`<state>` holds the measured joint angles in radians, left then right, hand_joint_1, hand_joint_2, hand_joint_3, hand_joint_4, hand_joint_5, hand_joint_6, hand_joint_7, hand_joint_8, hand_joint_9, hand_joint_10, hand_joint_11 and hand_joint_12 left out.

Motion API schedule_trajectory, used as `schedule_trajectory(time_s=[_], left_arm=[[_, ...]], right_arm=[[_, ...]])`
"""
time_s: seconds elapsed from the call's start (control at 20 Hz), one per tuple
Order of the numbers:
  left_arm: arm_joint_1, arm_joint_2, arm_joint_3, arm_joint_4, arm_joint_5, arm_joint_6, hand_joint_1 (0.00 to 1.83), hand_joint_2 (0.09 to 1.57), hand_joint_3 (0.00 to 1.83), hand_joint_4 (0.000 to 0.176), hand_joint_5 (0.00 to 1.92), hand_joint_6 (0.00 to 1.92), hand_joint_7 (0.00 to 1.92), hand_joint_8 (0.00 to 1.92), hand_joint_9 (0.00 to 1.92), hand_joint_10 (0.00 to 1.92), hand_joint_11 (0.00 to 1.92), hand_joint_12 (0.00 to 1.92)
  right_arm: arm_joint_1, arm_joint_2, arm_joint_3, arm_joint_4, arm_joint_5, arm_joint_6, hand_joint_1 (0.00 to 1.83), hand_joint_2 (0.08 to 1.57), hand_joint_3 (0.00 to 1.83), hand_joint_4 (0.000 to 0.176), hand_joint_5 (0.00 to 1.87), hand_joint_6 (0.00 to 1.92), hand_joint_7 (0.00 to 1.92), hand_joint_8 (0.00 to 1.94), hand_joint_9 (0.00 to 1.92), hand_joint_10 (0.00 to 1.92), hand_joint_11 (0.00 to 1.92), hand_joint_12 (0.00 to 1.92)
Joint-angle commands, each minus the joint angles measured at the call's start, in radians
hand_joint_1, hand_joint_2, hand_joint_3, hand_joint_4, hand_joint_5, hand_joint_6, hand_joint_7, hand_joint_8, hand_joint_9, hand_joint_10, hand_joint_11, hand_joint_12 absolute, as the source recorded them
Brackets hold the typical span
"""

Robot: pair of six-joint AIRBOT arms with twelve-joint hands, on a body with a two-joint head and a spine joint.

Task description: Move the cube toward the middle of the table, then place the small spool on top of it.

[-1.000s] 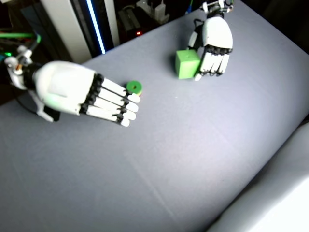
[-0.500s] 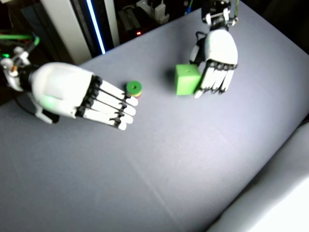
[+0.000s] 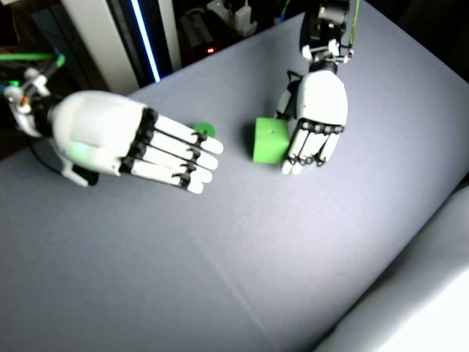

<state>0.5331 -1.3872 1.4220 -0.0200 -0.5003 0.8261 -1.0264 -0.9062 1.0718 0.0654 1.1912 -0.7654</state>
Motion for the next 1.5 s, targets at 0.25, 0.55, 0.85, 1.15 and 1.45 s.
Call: schedule_trajectory(time_s=[0.25, 0.55, 0.85, 1.15, 1.45], left_arm=[[0.03, 0.114, -0.09, -0.048, -0.266, -0.007, 0.96, 0.96, 0.0, 0.176, 0.09, 0.0, 0.0, 0.0, 0.01, 0.0, 0.0, 0.34], [0.182, 0.302, -0.245, -0.095, -0.575, -0.063, 0.99, 0.96, 0.0, 0.154, 0.11, 0.0, 0.01, 0.0, 0.02, 0.0, 0.0, 0.31], [0.464, 0.486, -0.442, -0.155, -0.929, -0.098, 0.89, 1.01, 0.0, 0.094, 0.17, 0.01, 0.02, 0.0, 0.0, 0.0, 0.02, 0.01], [0.665, 0.556, -0.545, -0.249, -1.135, -0.078, 0.86, 0.99, 0.0, 0.072, 0.17, 0.01, 0.04, 0.01, 0.03, 0.01, 0.05, 0.04], [0.672, 0.542, -0.548, -0.281, -1.165, -0.076, 0.81, 0.95, 0.0, 0.107, 0.17, 0.0, 0.07, 0.0, 0.14, 0.0, 0.01, 0.65]], right_arm=[[0.02, 0.02, -0.022, -0.06, 0.125, 0.014, 0.93, 1.35, 0.0, 0.0, 0.26, 0.0, 0.37, 0.0, 0.42, 0.0, 0.1, 0.79], [0.031, 0.026, -0.044, -0.193, 0.093, 0.053, 0.87, 1.19, 0.0, 0.0, 0.32, 0.01, 0.41, 0.01, 0.44, 0.01, 0.13, 0.8], [0.112, 0.022, -0.037, -0.353, -0.089, 0.086, 0.87, 1.05, 0.0, 0.0, 0.43, 0.0, 0.55, 0.0, 0.74, 0.08, 0.29, 1.34], [0.184, -0.052, 0.022, -0.453, -0.243, 0.138, 1.01, 0.94, 0.0, 0.0, 0.45, 0.01, 0.48, 0.0, 0.65, 0.0, 0.32, 1.15], [0.209, -0.092, 0.049, -0.477, -0.297, 0.138, 1.05, 0.95, 0.01, 0.004, 0.45, 0.0, 0.5, 0.0, 0.72, 0.02, 0.39, 1.14]])
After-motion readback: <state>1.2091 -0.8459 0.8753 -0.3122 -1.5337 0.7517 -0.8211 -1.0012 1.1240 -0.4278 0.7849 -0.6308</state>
